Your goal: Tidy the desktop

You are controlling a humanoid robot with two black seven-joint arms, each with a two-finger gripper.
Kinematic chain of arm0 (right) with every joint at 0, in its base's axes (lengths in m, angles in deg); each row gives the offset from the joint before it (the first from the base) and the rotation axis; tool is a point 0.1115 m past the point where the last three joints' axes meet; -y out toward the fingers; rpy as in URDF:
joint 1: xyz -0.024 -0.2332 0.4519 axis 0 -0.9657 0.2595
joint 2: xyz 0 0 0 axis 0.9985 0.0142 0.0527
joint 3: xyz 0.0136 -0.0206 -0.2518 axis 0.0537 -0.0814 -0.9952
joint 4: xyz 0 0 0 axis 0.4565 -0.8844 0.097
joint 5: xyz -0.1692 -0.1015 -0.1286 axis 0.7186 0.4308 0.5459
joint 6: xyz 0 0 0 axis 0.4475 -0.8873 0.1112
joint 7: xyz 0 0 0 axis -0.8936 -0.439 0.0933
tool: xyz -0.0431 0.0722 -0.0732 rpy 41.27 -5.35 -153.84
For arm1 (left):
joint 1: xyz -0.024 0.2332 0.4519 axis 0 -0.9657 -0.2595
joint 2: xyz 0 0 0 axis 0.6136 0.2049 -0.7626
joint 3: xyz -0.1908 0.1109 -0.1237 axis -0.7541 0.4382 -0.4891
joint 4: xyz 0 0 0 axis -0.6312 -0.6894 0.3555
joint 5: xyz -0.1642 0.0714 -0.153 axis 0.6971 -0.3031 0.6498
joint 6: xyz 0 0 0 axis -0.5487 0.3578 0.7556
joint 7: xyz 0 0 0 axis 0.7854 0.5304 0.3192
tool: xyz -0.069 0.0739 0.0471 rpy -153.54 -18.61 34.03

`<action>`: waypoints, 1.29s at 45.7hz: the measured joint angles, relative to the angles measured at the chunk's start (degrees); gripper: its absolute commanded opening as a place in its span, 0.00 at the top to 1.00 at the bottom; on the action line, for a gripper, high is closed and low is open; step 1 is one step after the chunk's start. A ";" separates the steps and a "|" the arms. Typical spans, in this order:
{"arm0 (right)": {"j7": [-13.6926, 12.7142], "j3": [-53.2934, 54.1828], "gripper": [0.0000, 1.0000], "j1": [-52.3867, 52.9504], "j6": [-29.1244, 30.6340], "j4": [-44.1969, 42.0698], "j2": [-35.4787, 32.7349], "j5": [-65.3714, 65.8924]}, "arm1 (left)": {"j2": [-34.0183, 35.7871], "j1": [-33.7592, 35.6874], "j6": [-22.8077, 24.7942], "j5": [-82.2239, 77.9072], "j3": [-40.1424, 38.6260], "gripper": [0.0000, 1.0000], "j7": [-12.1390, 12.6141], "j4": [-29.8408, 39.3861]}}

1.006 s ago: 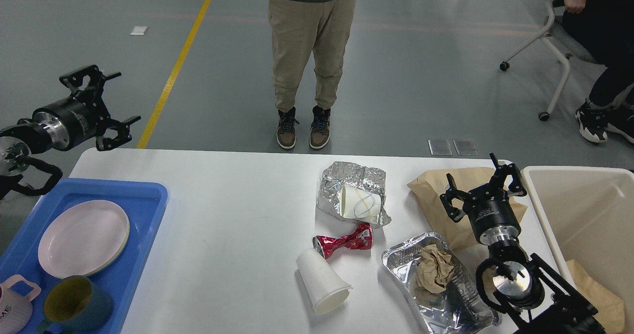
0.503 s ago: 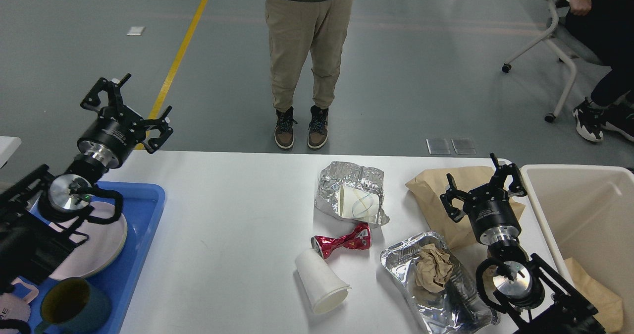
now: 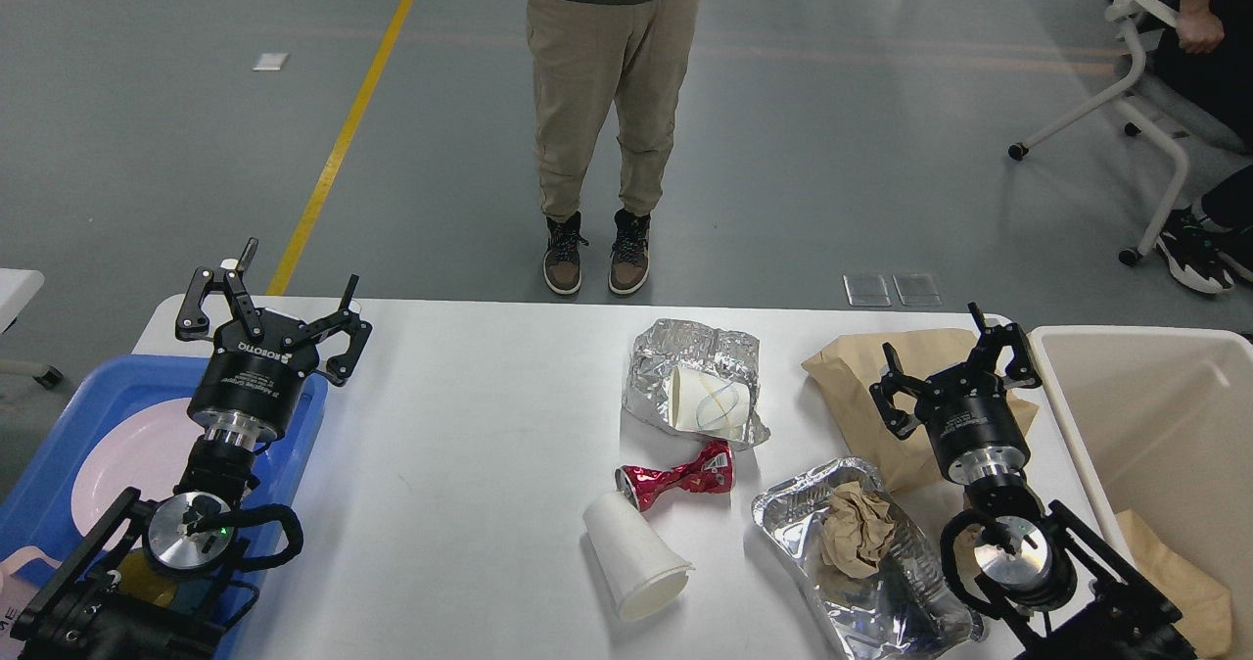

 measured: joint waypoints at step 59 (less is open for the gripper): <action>0.00 0.00 0.00 0.01 0.00 -0.01 0.05 0.02 | -5.47 6.49 7.78 4.37 0.30 0.04 -0.91 -17.81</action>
